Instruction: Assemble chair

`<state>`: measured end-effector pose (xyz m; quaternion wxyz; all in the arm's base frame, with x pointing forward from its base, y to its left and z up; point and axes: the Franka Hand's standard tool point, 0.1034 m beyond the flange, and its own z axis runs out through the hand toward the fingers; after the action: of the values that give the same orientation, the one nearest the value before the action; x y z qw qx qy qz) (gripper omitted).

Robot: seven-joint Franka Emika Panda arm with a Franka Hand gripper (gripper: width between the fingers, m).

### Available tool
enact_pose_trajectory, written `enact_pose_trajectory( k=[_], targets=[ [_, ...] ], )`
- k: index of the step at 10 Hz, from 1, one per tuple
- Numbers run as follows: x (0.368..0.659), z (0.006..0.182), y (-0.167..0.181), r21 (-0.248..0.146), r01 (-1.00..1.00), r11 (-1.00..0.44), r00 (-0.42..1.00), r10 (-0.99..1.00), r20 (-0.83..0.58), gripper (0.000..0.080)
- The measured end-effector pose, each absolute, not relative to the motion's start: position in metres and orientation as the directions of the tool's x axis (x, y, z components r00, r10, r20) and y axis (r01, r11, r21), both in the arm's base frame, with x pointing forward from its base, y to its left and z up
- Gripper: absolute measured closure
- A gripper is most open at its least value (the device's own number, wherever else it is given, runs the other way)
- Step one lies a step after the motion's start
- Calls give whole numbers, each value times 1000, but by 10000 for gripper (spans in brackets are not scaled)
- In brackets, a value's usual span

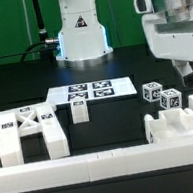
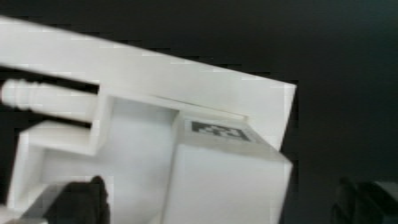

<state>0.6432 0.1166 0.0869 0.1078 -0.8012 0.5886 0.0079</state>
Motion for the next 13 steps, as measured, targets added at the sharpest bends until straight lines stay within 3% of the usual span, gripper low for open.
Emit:
enact_pose_trajectory(
  k=[4,8,13],
  targets=[
    [643,86,116,-192,-810,-554,575,-814,-80,151],
    [641,82,120,-132,-501,-855,860,-509,35,151],
    [644,84,125,-59,-104,-993,991,-109,79,151]
  ],
)
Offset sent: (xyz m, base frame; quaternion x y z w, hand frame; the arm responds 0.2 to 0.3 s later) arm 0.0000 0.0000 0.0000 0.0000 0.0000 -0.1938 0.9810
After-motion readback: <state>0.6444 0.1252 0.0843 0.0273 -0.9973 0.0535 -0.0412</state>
